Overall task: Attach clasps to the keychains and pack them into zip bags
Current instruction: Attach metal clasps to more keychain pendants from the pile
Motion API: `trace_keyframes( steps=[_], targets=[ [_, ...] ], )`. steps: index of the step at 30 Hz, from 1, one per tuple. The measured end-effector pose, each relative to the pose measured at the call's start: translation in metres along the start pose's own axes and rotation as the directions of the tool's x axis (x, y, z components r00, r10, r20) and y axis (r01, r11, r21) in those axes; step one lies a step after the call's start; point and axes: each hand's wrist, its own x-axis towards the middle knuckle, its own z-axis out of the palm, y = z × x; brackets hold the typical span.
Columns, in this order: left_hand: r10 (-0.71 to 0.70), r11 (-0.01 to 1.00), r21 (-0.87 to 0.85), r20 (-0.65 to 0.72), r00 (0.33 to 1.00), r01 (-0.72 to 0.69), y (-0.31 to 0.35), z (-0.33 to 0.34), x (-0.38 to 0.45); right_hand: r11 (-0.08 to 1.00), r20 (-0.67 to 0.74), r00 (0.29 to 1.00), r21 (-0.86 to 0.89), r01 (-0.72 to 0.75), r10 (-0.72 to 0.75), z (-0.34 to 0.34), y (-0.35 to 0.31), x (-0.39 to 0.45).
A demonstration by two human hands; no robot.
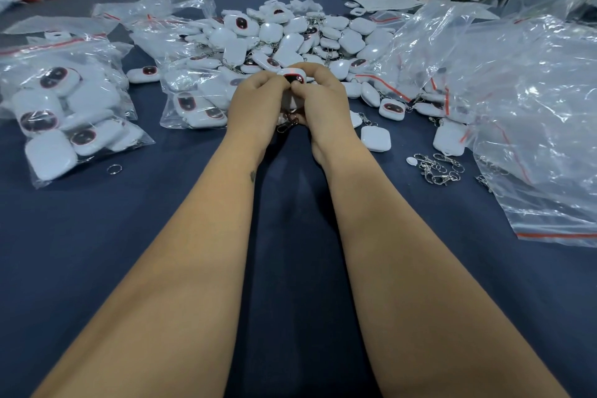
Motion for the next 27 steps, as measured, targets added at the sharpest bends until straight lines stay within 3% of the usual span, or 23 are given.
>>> trace_keyframes(
  steps=[9,18,27],
  targets=[
    [0.065,0.994,0.087,-0.007,0.998,-0.064,-0.0022,0.0008,0.0021,1.000,-0.011,1.000,0.025,-0.010,0.010,0.0014,0.0008,0.0015],
    [0.096,0.964,0.250,-0.007,0.995,-0.091,-0.0043,0.0014,0.0058,0.998,-0.014,1.000,-0.068,-0.009,0.008,0.0040,0.0021,0.0008],
    [0.030,0.999,0.015,-0.098,0.995,-0.028,0.0005,-0.0002,0.0006,0.991,-0.092,0.995,-0.128,0.025,-0.037,0.0038,0.0014,-0.0010]
  ],
)
